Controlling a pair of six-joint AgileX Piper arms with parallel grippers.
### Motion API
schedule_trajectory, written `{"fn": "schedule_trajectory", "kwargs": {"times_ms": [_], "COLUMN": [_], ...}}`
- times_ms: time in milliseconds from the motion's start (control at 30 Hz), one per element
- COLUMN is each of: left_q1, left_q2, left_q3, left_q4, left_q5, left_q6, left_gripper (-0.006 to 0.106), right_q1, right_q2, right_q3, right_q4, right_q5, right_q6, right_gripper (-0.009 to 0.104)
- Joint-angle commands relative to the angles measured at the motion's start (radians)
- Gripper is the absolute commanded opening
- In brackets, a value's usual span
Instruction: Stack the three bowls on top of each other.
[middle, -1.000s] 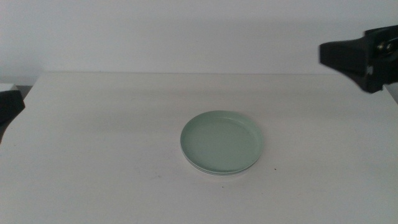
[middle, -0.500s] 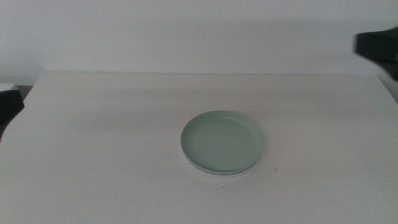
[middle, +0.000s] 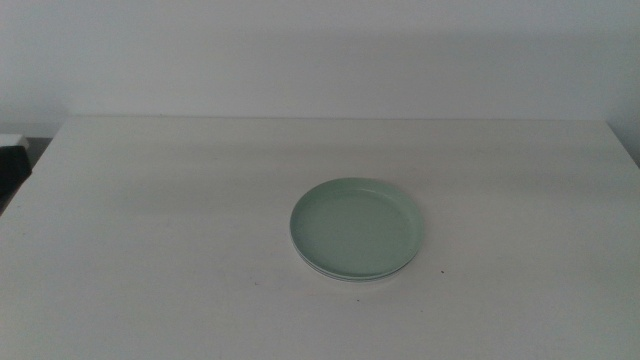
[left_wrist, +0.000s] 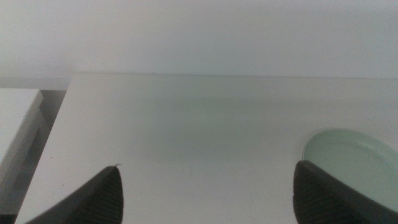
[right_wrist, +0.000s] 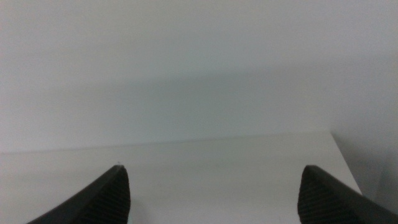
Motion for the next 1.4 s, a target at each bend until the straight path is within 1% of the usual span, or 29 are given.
{"fn": "schedule_trajectory", "kwargs": {"times_ms": [0,533,600,733,833,900,967,1033,1167,1267,1367], "left_q1": [0.002,0.002,0.002,0.002,0.002,0.002,0.002,0.002,0.002,0.002,0.002], "left_q2": [-0.002,-0.002,-0.022,-0.087,-0.172,-0.253,-0.338,-0.453,-0.594,-0.594,-0.594], "left_q3": [0.002,0.002,0.056,0.202,0.328,0.420,0.509,0.618,0.728,0.747,0.747], "left_q4": [0.006,0.006,0.026,0.026,0.027,0.027,0.025,0.025,0.027,0.027,0.035], "left_q5": [-0.013,-0.011,-0.115,-0.320,-0.412,-0.421,-0.421,-0.421,-0.421,-0.444,-0.415], "left_q6": [0.001,0.001,0.001,0.001,0.001,0.001,0.001,0.001,0.001,0.001,-0.001], "left_gripper": [0.094,0.094,0.094,0.094,0.094,0.094,0.094,0.094,0.094,0.094,0.094], "right_q1": [-0.008,-0.008,-0.008,-0.008,-0.008,-0.008,-0.008,-0.008,-0.008,-0.008,-0.008], "right_q2": [-0.010,-0.010,-0.010,-0.010,-0.079,-0.179,-0.258,-0.382,-0.509,-0.544,-0.544], "right_q3": [0.007,0.007,0.007,0.040,0.136,0.237,0.322,0.444,0.565,0.636,0.686], "right_q4": [-0.023,-0.017,-0.012,-0.017,-0.023,-0.023,-0.023,-0.023,-0.017,-0.017,-0.017], "right_q5": [-0.031,-0.054,-0.050,-0.083,-0.212,-0.307,-0.368,-0.370,-0.364,-0.364,-0.367], "right_q6": [0.011,0.026,0.026,0.026,0.026,0.026,0.026,0.026,0.026,0.026,0.026], "right_gripper": [0.091,0.091,0.091,0.091,0.091,0.091,0.091,0.091,0.091,0.091,0.091]}}
